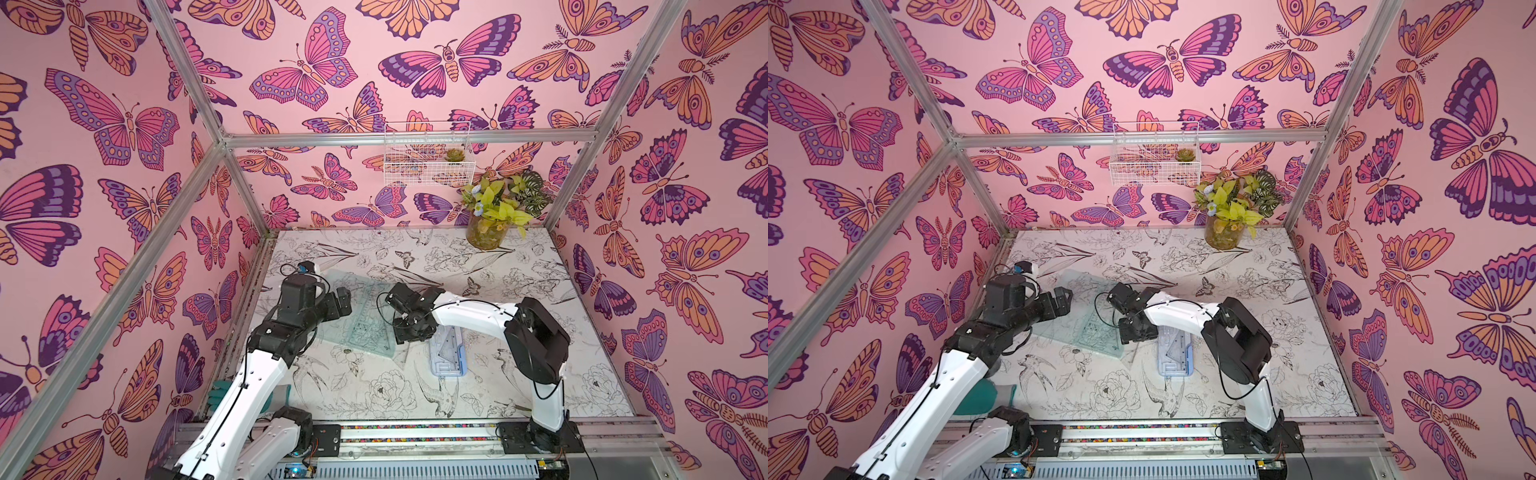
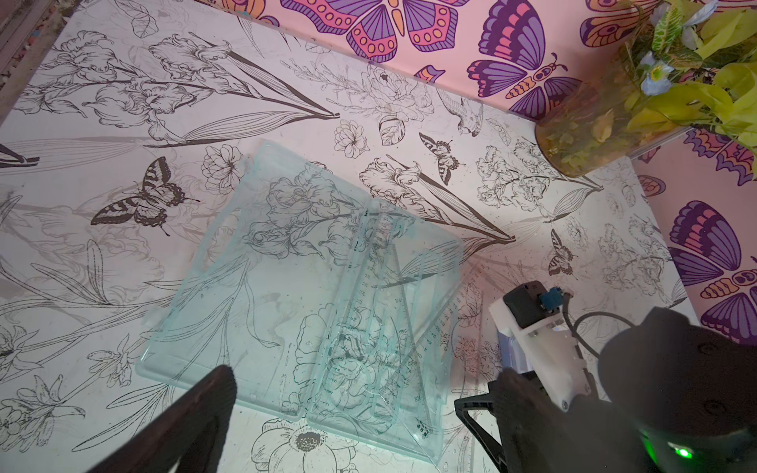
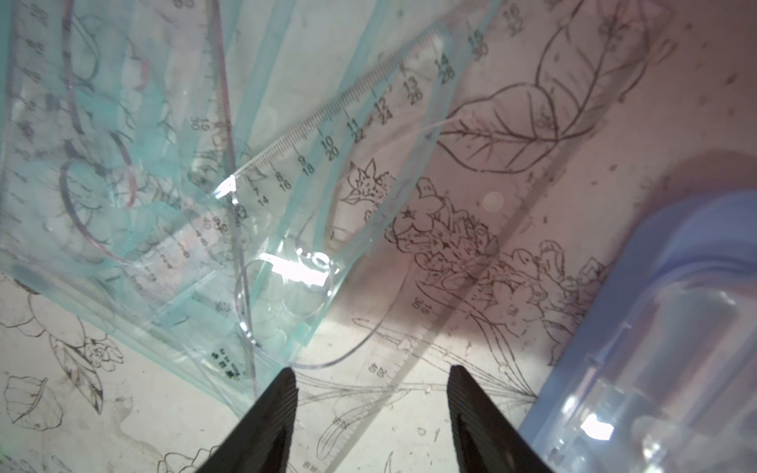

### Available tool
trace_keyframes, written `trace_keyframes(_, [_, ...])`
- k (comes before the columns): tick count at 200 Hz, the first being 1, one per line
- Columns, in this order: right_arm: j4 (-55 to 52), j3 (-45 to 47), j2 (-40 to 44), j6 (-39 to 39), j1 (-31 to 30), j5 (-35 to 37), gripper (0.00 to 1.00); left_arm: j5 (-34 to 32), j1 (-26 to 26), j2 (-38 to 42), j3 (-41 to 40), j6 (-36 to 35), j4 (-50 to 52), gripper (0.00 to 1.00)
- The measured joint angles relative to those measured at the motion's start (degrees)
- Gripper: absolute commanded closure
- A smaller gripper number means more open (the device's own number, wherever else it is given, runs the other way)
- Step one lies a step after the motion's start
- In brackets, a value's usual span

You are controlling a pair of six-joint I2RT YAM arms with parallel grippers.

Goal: Open the ruler set and take out the ruler
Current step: Pick up the ruler from the center of the board.

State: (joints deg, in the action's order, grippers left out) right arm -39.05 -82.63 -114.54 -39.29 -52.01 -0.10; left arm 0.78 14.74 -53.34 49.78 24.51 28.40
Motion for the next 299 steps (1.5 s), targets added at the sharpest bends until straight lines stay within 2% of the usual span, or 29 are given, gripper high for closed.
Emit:
trace_keyframes(87, [-0.46,-0.90,-1.42,-0.83,0.00,0.00,0.54,-0.24,0.00,0.00,0.00,-0.02,0.00,0.00])
trace_keyframes(169, [-0.42,-0.83,-1.36,-1.90,0.02,1.05,0.49,-0.24,0.00,-0.04,0.00,-0.02,0.00,0.00])
trace_keyframes(299, [1.14,-0.39,-1.07,-13.22,1.64,1.99,0.54,-0.37,0.00,-0.04,0.00,-0.02,0.04,0.00])
